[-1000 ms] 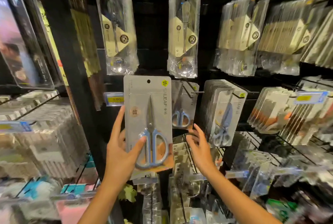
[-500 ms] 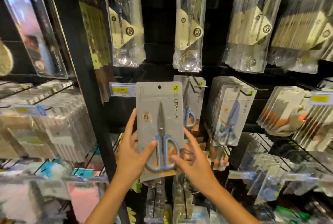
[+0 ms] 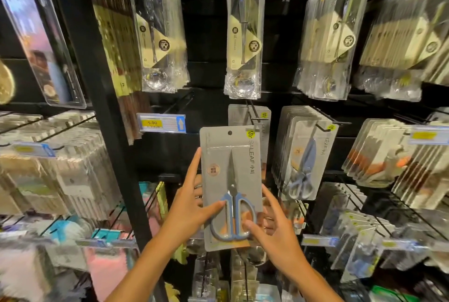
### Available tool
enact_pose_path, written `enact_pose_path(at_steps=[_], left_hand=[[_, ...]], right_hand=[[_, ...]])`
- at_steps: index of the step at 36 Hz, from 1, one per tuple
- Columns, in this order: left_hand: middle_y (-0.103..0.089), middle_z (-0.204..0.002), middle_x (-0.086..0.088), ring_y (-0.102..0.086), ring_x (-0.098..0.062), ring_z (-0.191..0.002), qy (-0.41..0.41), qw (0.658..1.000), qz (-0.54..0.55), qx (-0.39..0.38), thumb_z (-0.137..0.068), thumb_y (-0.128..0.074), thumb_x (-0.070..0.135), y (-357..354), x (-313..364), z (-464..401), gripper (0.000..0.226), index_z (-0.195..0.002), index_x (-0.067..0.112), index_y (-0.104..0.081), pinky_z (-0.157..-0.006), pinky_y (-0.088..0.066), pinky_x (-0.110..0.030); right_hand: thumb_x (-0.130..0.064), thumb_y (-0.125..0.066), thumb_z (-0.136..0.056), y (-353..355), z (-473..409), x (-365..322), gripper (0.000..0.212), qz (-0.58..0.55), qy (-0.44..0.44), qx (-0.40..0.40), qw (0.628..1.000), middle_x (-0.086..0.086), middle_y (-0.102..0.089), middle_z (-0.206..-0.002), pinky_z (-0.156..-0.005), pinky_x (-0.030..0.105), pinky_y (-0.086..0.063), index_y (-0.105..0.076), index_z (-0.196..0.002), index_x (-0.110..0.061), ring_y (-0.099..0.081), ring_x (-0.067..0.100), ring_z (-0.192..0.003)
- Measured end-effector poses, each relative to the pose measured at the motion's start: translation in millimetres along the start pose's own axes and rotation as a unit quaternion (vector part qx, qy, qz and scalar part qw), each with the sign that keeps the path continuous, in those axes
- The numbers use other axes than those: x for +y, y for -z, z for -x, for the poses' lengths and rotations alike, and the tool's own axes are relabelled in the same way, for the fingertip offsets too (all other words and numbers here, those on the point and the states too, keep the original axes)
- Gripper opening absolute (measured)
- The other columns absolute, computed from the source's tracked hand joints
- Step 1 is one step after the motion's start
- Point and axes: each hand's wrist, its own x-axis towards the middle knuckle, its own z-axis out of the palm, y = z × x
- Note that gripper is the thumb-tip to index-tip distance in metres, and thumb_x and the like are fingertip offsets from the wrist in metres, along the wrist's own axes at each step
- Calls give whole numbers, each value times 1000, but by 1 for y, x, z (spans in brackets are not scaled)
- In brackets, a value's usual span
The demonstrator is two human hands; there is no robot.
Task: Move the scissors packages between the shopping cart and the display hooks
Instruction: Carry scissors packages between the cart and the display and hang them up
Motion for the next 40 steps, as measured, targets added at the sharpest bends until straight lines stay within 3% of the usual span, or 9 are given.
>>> enact_pose_path(at_steps=[3, 6, 9, 14, 22, 27, 33, 36, 40], left_hand=[[-54, -146, 11, -61, -11, -127, 0, 1000, -7, -6, -70, -87, 37, -8, 3, -7, 123, -151, 65, 2, -99, -56, -50], [-54, -143, 16, -60, -6, -126, 1, 1000, -15, -12, -69, -85, 41, -15, 5, -14, 123, -150, 65, 3, -100, -56, -48], [-55, -142, 15, -61, -7, -124, -4, 1000, -19, -20, -73, -86, 36, -22, 6, -20, 122, -152, 63, 2, -99, -57, -45], [-57, -136, 20, -62, 2, -118, -15, 999, -25, -36, -80, -86, 22, -33, 8, -31, 121, -155, 55, 2, -91, -57, -21], [-57, -135, 24, -63, 2, -117, -1, 999, -21, -37, -78, -87, 25, -41, 0, -42, 121, -152, 63, 1, -94, -59, -31], [-55, -141, 20, -63, -3, -120, 4, 999, -16, -34, -79, -87, 24, -44, -3, -50, 120, -153, 60, 0, -97, -57, -33], [-51, -148, 8, -58, -10, -130, 26, 998, 14, -49, -79, -87, 14, -43, -10, -68, 122, -151, 64, -2, -103, -54, -38], [-46, -152, 8, -54, -12, -134, 36, 997, 23, -71, -80, -86, 14, -41, -14, -77, 122, -151, 65, 1, -106, -52, -37], [-43, -154, 6, -53, -14, -134, 61, 994, 25, -93, -82, -84, 16, -40, -22, -92, 122, -152, 61, 4, -100, -54, -29]], right_hand=[[-14, -73, -91, 8, -3, 3, 84, -10, 3, 16, 1000, -29, -65, -123, -85, 25, -59, -27, -149, -52, -68, 0, -108], [-13, -72, -92, 15, -4, 6, 82, -11, 14, 22, 1000, -35, -63, -121, -82, 19, -57, -26, -148, -52, -67, -1, -108], [-17, -73, -91, 20, -6, 13, 84, -7, 12, 37, 999, -30, -65, -124, -87, 24, -58, -25, -147, -58, -67, 1, -112], [-18, -74, -91, 28, -8, 20, 85, -4, 11, 65, 998, -17, -68, -127, -89, 24, -58, -27, -140, -68, -67, 5, -114], [-14, -72, -93, 38, -12, 21, 88, 18, 11, 39, 999, -31, -70, -108, -83, 24, -58, -18, -157, -41, -71, 3, -102], [-18, -70, -95, 40, -22, 23, 88, 38, 15, 22, 999, -37, -68, -106, -77, 19, -57, -13, -157, -43, -70, -2, -99], [-29, -62, -99, 38, -43, 33, 92, 96, 29, -8, 995, -18, -69, -91, -85, 36, -60, 10, -152, -55, -70, 11, -88], [-37, -61, -99, 36, -58, 42, 100, 114, 27, -53, 992, -14, -64, -122, -95, 41, -56, 25, -147, -57, -67, 10, -104], [-29, -61, -99, 34, -79, 51, 110, 133, 29, -82, 987, -2, -36, -160, -97, 17, -46, 38, -141, -54, -53, 3, -130]])
